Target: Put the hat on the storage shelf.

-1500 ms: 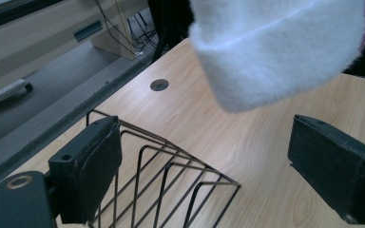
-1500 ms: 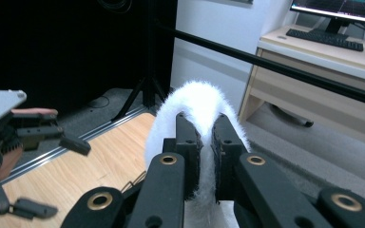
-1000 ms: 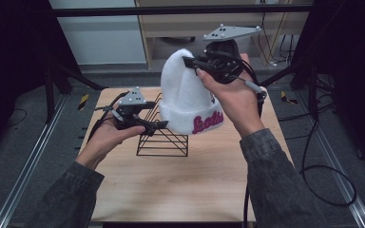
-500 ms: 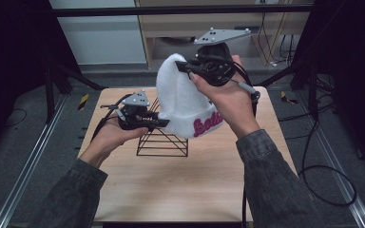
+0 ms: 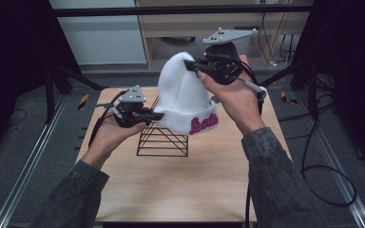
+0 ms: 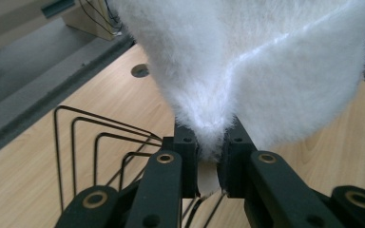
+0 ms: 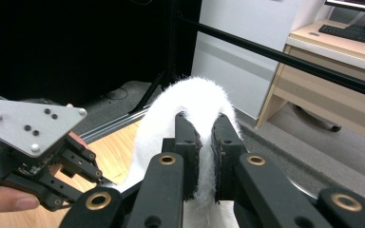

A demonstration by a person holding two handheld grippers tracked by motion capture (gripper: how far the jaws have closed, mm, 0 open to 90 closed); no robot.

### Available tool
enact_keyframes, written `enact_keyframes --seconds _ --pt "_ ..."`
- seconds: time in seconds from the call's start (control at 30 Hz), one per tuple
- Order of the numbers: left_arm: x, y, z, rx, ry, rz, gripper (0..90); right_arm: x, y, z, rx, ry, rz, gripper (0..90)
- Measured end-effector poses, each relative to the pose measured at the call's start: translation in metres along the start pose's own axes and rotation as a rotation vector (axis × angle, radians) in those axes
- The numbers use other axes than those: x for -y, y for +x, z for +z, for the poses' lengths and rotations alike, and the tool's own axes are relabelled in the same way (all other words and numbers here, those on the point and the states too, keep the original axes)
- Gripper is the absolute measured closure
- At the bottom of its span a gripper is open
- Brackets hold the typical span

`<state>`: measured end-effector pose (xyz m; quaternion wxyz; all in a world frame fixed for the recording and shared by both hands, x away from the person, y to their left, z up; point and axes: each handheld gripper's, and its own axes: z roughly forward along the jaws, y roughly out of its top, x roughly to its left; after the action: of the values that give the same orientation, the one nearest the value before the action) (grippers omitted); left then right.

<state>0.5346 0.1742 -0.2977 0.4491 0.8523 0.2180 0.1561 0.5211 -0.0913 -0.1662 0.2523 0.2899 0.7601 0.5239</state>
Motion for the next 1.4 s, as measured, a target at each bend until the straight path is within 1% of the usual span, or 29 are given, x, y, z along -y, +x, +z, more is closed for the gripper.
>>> enact_keyframes --seconds 0.13,0.3,0.37,0.4,0.57,0.6,0.7,0.77,0.93,1.03,1.13,1.17,1.3,1.37,1.4 --pt "-0.001 0.004 -0.004 -0.026 -0.019 -0.013 80.2 -0.002 0.000 0.002 0.003 -0.007 0.002 84.2" --pt "-0.001 0.009 -0.009 -0.063 -0.039 -0.022 80.5 -0.004 -0.002 0.010 0.008 -0.008 -0.011 84.2" --pt "0.000 0.011 -0.013 -0.096 -0.042 -0.015 80.6 -0.004 -0.004 0.016 0.010 -0.011 -0.002 84.1" --pt "0.000 0.013 -0.015 -0.107 -0.042 -0.017 80.6 -0.004 -0.004 0.016 0.010 -0.011 -0.002 84.1" --pt "0.004 0.023 -0.021 -0.140 -0.049 -0.042 80.9 -0.003 -0.005 0.025 0.017 -0.017 0.010 84.1" --pt "0.005 0.024 -0.022 -0.144 -0.049 -0.047 80.9 -0.003 -0.005 0.027 0.017 -0.013 0.011 84.1" --pt "0.007 0.027 -0.026 -0.155 -0.050 -0.046 81.0 -0.001 -0.006 0.031 0.017 -0.009 0.012 84.1" --pt "0.009 0.028 -0.028 -0.156 -0.046 -0.051 81.0 0.000 -0.006 0.034 0.018 -0.004 0.016 84.0" --pt "0.012 0.028 -0.033 -0.167 -0.050 -0.046 81.1 0.005 -0.009 0.037 0.017 -0.001 0.036 84.0" --pt "0.016 0.027 -0.032 -0.176 -0.032 -0.040 81.1 0.008 -0.009 0.041 0.016 0.006 0.043 84.0" --pt "0.021 0.029 -0.030 -0.195 -0.009 -0.038 81.1 0.011 -0.008 0.045 0.016 0.016 0.047 84.0" --pt "0.023 0.030 -0.030 -0.196 -0.017 -0.048 81.1 0.012 -0.007 0.046 0.016 0.021 0.046 84.0" --pt "0.028 0.033 -0.027 -0.209 -0.007 -0.055 81.2 0.017 -0.004 0.052 0.012 0.030 0.036 84.0" --pt "0.031 0.035 -0.026 -0.209 -0.005 -0.062 81.2 0.019 -0.004 0.055 0.011 0.037 0.030 84.0" --pt "0.033 0.036 -0.025 -0.207 -0.009 -0.072 81.1 0.019 -0.005 0.057 0.009 0.039 0.031 84.0"
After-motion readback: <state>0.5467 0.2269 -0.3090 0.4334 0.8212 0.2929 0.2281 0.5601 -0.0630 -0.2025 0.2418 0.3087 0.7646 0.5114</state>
